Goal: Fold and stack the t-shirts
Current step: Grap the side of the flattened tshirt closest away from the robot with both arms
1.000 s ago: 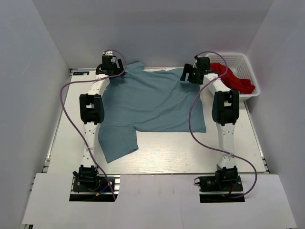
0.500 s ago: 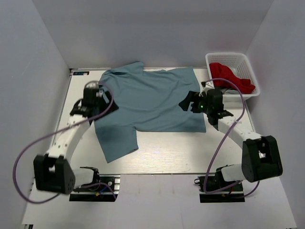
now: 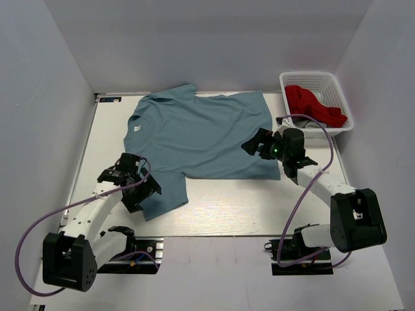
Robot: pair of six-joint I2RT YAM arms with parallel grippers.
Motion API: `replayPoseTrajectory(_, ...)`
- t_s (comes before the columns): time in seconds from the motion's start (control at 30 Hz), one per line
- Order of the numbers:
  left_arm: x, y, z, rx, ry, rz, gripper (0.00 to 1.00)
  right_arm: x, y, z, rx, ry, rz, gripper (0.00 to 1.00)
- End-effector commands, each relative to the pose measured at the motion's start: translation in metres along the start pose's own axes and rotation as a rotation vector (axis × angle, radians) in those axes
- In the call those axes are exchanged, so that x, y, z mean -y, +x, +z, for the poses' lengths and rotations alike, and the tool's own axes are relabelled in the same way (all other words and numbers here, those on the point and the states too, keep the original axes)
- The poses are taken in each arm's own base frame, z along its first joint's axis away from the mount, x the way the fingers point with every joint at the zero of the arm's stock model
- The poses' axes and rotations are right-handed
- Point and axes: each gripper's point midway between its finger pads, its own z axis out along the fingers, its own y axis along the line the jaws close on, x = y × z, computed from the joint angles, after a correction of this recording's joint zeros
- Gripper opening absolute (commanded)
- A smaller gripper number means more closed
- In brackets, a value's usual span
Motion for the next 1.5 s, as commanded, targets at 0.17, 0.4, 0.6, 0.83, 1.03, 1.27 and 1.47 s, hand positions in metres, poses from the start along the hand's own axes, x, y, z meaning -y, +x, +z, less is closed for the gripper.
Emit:
replayPoseTrajectory(0.17, -0.026, 0.025, 0.026, -0.057, -0.118, -0.173, 1.00, -0.004, -0.008, 0.004, 0.037, -0.034, 0.006, 0.90)
replayPoseTrajectory(0.4, -0.039, 0.029, 0.032, -0.043, -0.159, -0.209, 1.00, 0.008, -0.004, 0.009, 0.014, 0.010, 0.016, 0.90)
replayPoseTrajectory(0.6, -0.056, 0.039, 0.050, -0.090, -0.263, -0.215, 0.81, 0.017, -0.008, 0.009, 0.020, 0.058, 0.019, 0.90)
replayPoseTrajectory(0.83, -0.056, 0.019, 0.046, -0.017, -0.305, -0.204, 0.23, 0.030, -0.002, 0.003, 0.019, 0.133, 0.052, 0.90)
replayPoseTrajectory(1.03, -0.040, 0.007, 0.042, 0.014, -0.230, -0.160, 0.00, 0.045, 0.006, -0.021, 0.018, 0.252, 0.077, 0.90)
replayPoseTrajectory(1.27, -0.024, 0.002, 0.025, 0.035, -0.126, -0.132, 0.00, 0.083, 0.040, -0.072, -0.035, 0.524, 0.139, 0.90)
replayPoseTrajectory(1.47, -0.019, 0.006, 0.018, 0.022, -0.092, -0.133, 0.00, 0.094, 0.081, -0.077, -0.123, 0.552, 0.205, 0.89)
